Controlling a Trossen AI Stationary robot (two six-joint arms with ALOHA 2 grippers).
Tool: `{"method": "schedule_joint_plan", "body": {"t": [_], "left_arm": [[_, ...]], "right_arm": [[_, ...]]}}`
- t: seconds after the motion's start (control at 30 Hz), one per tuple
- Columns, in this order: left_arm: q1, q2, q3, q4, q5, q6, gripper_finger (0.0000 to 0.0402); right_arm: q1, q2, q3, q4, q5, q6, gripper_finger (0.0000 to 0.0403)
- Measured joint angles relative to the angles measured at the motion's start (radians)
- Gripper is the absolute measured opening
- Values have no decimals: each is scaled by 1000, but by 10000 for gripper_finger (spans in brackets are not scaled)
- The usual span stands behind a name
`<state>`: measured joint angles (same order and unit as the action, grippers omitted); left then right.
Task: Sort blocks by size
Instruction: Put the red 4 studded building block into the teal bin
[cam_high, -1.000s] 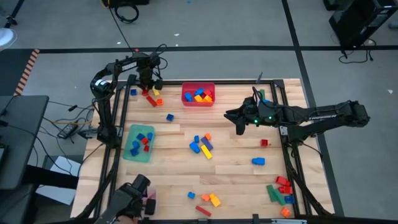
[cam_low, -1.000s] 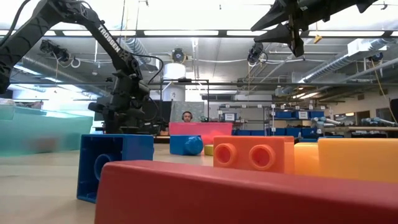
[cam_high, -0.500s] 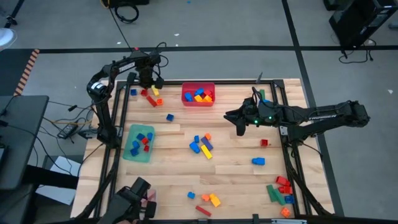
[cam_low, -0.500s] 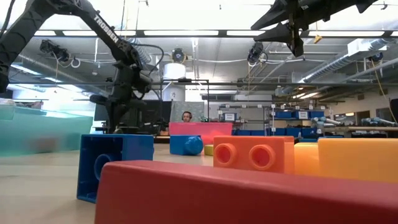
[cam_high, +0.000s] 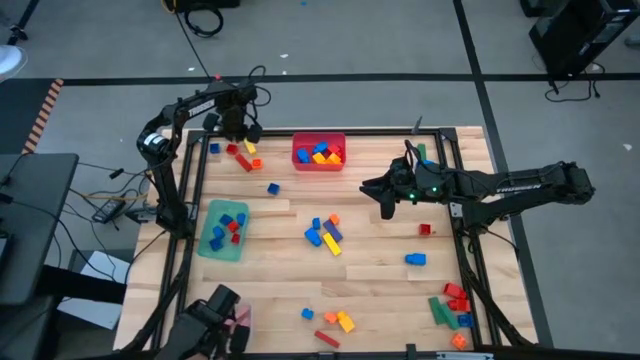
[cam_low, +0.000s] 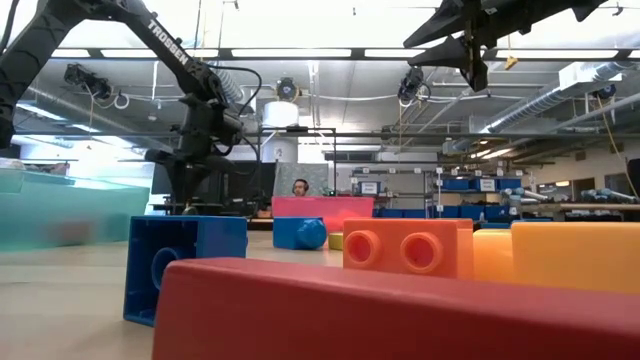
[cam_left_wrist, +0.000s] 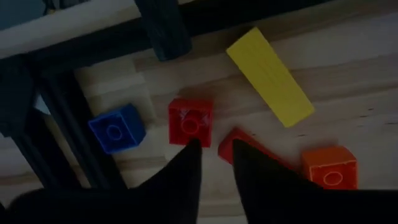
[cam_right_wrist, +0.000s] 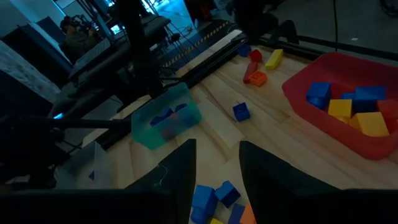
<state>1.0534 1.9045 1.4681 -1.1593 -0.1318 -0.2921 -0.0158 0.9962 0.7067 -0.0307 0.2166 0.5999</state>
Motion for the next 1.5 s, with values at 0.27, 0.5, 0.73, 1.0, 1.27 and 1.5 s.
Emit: {"method": "schedule_joint_plan", "body": {"t": [0.27, 0.5, 0.73, 1.0, 1.27, 1.5], "left_arm": [[15, 37, 0, 10, 13, 19, 200], [38, 76, 0, 14, 8, 0, 224], [56, 123, 0, -6, 8, -30, 224], [55, 170, 0, -13, 21, -29, 223], [53, 168, 0, -15, 23, -7, 179], [53, 167, 0, -26, 23, -4, 135]], "right_arm": [[-8, 0, 0, 0, 0, 0, 136], [-14, 0, 0, 2, 1, 0, 136], [-15, 0, 0, 3, 1, 0, 136], [-22, 0, 0, 3, 1, 0, 136], [-29, 0, 0, 5, 1, 0, 136], [-28, 0, 0, 8, 0, 0, 136]]}}
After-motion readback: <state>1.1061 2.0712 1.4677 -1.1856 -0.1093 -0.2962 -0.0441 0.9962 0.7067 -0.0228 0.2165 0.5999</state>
